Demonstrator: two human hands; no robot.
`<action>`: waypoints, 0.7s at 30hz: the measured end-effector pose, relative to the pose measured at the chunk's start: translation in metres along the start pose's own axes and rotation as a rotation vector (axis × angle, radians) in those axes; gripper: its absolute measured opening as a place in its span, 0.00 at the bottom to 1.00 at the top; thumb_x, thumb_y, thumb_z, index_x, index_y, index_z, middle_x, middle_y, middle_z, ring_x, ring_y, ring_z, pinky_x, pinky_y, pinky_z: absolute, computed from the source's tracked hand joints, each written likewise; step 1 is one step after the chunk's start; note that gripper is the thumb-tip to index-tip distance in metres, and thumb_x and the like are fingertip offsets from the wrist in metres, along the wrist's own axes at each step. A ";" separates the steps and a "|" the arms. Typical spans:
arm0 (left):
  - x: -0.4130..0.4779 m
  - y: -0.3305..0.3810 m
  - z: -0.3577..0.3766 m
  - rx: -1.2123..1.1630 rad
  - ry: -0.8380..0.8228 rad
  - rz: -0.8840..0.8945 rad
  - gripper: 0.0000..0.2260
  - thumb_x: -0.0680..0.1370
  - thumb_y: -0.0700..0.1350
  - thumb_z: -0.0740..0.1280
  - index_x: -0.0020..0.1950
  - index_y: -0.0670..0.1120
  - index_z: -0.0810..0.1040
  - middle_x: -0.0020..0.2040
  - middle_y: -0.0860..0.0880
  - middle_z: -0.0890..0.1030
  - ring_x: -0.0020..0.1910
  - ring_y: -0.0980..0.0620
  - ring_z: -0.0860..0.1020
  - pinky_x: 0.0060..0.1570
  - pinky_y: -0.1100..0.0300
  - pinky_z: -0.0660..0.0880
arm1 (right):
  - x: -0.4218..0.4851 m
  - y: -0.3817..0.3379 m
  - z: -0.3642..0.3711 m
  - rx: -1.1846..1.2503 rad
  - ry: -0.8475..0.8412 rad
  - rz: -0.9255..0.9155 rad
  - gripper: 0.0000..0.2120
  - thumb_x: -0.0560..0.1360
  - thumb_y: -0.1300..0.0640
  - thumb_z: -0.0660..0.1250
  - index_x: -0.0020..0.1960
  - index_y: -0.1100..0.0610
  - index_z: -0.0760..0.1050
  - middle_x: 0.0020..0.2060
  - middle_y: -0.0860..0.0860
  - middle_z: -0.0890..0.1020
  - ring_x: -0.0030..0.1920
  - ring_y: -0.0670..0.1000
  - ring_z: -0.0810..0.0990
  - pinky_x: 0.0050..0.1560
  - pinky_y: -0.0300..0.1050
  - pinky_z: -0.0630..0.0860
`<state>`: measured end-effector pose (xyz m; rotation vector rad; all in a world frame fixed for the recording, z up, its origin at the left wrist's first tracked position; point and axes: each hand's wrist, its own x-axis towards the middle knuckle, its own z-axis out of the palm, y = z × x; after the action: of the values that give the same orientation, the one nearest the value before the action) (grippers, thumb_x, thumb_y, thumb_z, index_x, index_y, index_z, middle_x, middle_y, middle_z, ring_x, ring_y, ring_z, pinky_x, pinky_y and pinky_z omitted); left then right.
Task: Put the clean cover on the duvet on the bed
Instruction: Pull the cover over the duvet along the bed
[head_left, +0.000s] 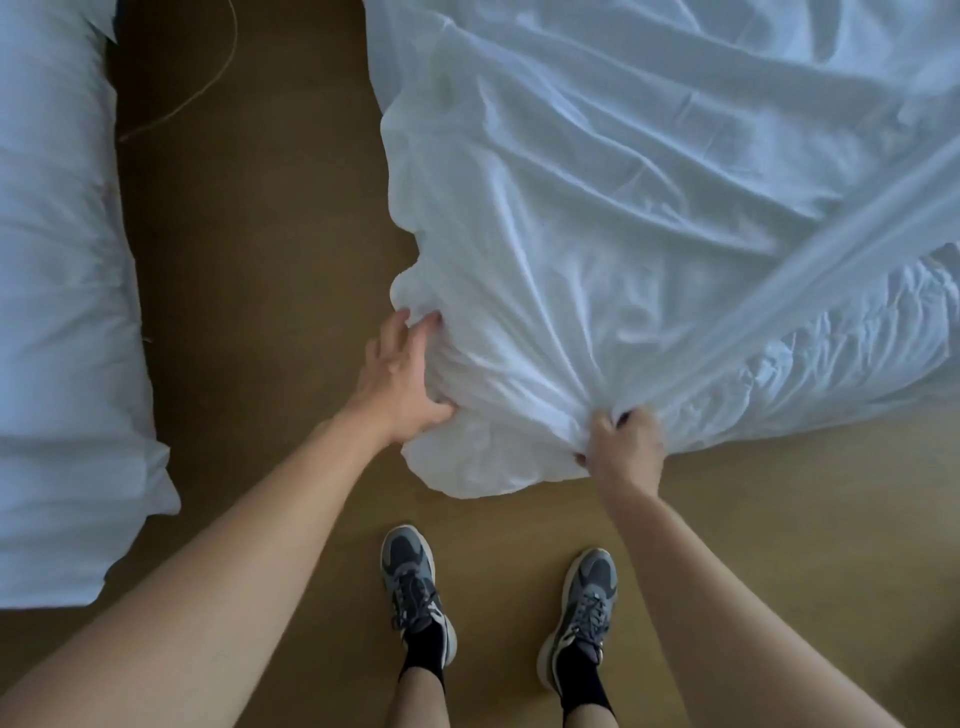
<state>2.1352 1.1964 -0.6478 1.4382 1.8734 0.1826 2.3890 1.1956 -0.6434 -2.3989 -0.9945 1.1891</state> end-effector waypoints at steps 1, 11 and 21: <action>0.007 0.010 -0.012 -0.024 0.001 0.058 0.45 0.67 0.59 0.74 0.79 0.54 0.55 0.79 0.49 0.54 0.76 0.40 0.57 0.73 0.44 0.62 | -0.005 0.015 -0.008 -0.048 -0.009 0.021 0.06 0.77 0.56 0.62 0.43 0.58 0.73 0.41 0.56 0.80 0.40 0.57 0.82 0.41 0.56 0.82; 0.035 0.042 -0.012 -0.335 0.499 -0.098 0.10 0.76 0.46 0.73 0.38 0.45 0.77 0.33 0.52 0.80 0.33 0.53 0.77 0.32 0.57 0.69 | -0.001 -0.080 -0.010 -0.092 0.570 -0.454 0.25 0.71 0.50 0.74 0.65 0.51 0.70 0.68 0.54 0.66 0.69 0.58 0.64 0.67 0.58 0.62; -0.019 -0.015 -0.004 -0.285 0.291 -0.165 0.14 0.77 0.49 0.74 0.35 0.48 0.74 0.29 0.54 0.76 0.29 0.60 0.74 0.27 0.68 0.65 | 0.008 -0.148 0.075 -0.223 -0.130 -0.566 0.04 0.76 0.59 0.68 0.49 0.59 0.80 0.45 0.57 0.83 0.48 0.59 0.80 0.42 0.44 0.70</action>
<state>2.1226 1.1751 -0.6443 1.1037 2.0882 0.5797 2.2667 1.3046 -0.6176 -1.9814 -1.7767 1.0653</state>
